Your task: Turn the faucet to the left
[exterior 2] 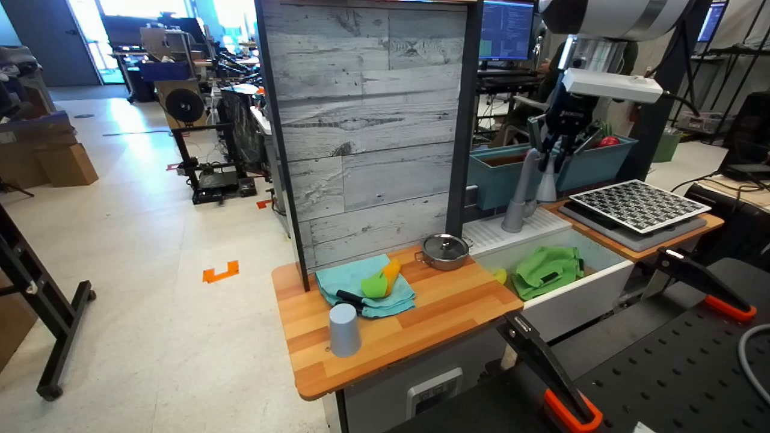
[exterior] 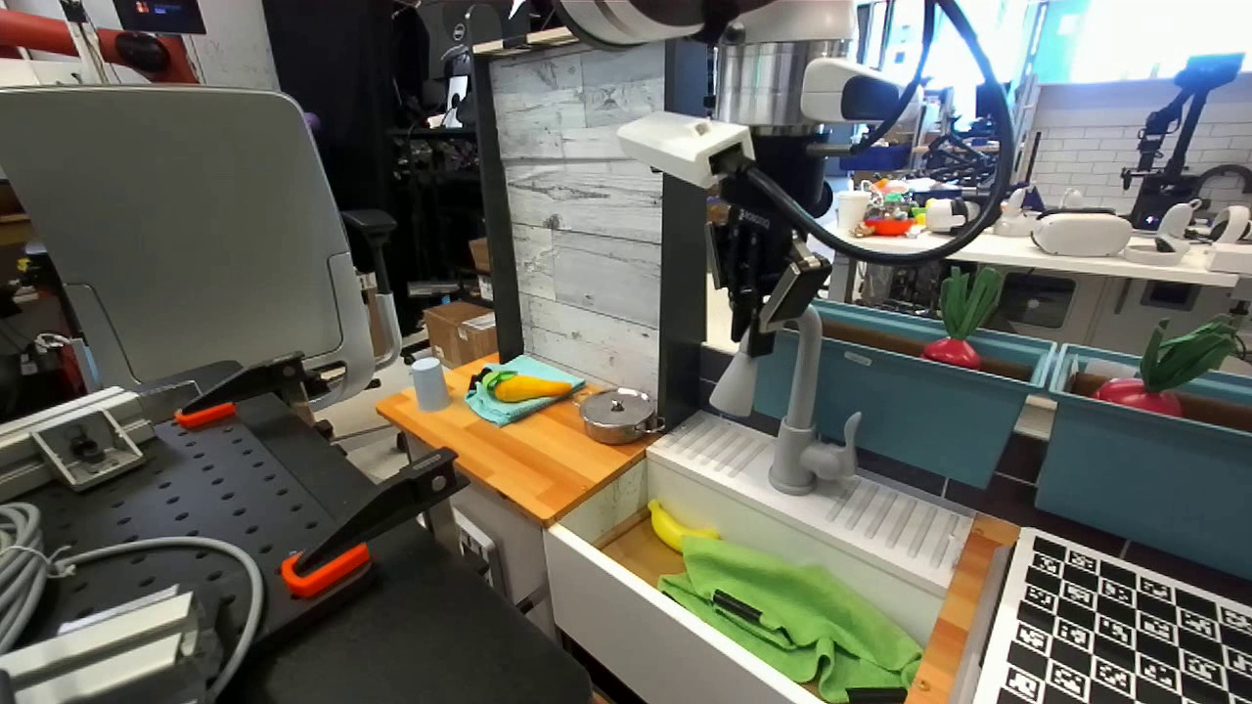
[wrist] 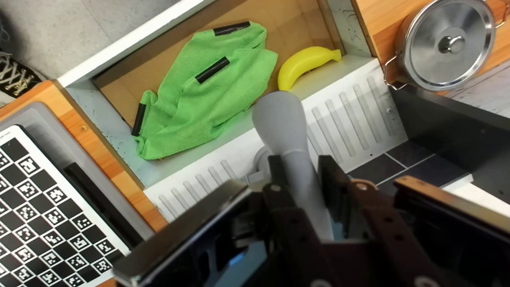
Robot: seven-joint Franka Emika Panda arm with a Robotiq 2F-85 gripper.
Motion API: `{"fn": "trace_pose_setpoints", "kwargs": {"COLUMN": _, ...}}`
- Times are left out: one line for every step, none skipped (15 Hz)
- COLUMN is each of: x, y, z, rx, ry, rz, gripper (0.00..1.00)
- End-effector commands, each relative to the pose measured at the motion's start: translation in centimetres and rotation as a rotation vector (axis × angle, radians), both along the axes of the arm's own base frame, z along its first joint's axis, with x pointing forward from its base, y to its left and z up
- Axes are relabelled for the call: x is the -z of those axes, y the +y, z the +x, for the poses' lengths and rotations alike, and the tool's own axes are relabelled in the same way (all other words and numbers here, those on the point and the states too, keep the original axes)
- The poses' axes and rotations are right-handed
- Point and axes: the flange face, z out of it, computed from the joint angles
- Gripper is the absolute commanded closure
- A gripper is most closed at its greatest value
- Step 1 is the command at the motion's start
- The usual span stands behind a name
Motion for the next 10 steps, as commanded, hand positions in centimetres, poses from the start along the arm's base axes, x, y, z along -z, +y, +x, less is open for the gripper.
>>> {"fn": "trace_pose_setpoints", "kwargs": {"x": 0.7, "y": 0.4, "z": 1.1, "rx": 0.005, "ry": 0.007, "rz": -0.029, "gripper": 0.93}}
{"fn": "trace_pose_setpoints", "kwargs": {"x": 0.7, "y": 0.6, "z": 1.1, "rx": 0.008, "ry": 0.016, "rz": -0.024, "gripper": 0.93}}
{"fn": "trace_pose_setpoints", "kwargs": {"x": 0.8, "y": 1.0, "z": 1.1, "rx": 0.008, "ry": 0.030, "rz": -0.017, "gripper": 0.93}}
{"fn": "trace_pose_setpoints", "kwargs": {"x": 0.9, "y": 1.2, "z": 1.1, "rx": 0.009, "ry": 0.036, "rz": -0.013, "gripper": 0.93}}
{"fn": "trace_pose_setpoints", "kwargs": {"x": 0.9, "y": 1.6, "z": 1.4, "rx": 0.009, "ry": 0.042, "rz": -0.006, "gripper": 0.93}}
{"fn": "trace_pose_setpoints", "kwargs": {"x": 1.0, "y": 2.0, "z": 1.6, "rx": 0.005, "ry": 0.051, "rz": 0.001, "gripper": 0.93}}
{"fn": "trace_pose_setpoints", "kwargs": {"x": 1.0, "y": 2.4, "z": 1.9, "rx": -0.002, "ry": 0.058, "rz": 0.008, "gripper": 0.93}}
{"fn": "trace_pose_setpoints", "kwargs": {"x": 0.9, "y": 2.7, "z": 2.1, "rx": -0.007, "ry": 0.062, "rz": 0.015, "gripper": 0.93}}
{"fn": "trace_pose_setpoints", "kwargs": {"x": 0.8, "y": 2.8, "z": 2.3, "rx": -0.013, "ry": 0.065, "rz": 0.021, "gripper": 0.93}}
{"fn": "trace_pose_setpoints", "kwargs": {"x": 0.6, "y": 3.0, "z": 2.6, "rx": -0.018, "ry": 0.068, "rz": 0.025, "gripper": 0.93}}
